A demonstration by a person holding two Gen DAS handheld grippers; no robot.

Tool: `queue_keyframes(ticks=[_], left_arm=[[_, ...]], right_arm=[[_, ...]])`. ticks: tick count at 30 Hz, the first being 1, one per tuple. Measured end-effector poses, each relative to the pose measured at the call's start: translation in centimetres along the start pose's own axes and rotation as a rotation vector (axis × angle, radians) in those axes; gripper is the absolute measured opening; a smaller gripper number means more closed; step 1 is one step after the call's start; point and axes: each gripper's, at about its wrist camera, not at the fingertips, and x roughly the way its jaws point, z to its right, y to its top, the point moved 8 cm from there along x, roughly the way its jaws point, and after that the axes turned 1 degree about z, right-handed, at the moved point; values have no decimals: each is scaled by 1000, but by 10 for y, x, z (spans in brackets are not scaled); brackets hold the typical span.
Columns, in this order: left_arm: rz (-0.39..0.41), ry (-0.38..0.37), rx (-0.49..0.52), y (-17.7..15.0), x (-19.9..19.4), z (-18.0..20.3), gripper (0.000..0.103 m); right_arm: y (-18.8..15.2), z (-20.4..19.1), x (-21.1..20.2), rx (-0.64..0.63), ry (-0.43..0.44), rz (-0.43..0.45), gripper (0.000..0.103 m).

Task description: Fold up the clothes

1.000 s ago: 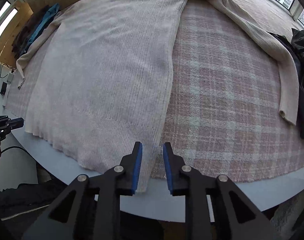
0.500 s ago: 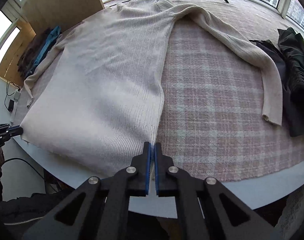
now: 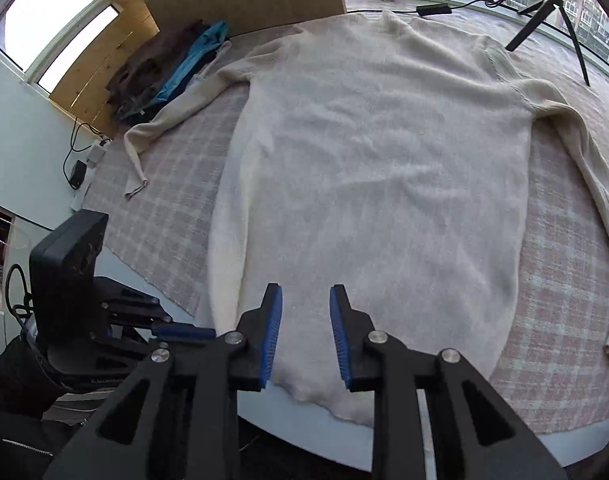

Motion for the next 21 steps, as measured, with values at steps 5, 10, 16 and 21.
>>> queue_keyframes(ticks=[5, 10, 16, 21], left_arm=[[22, 15, -4, -21, -4, 1, 4], [108, 98, -46, -35, -37, -23, 4], [179, 131, -126, -29, -51, -47, 4], [182, 172, -49, -8, -41, -33, 4]], right_arm=[[20, -58, 57, -132, 19, -105, 29], [21, -69, 106, -270, -121, -172, 25], [16, -49, 99, -142, -4, -184, 4], [13, -15, 91, 88, 127, -164, 4]])
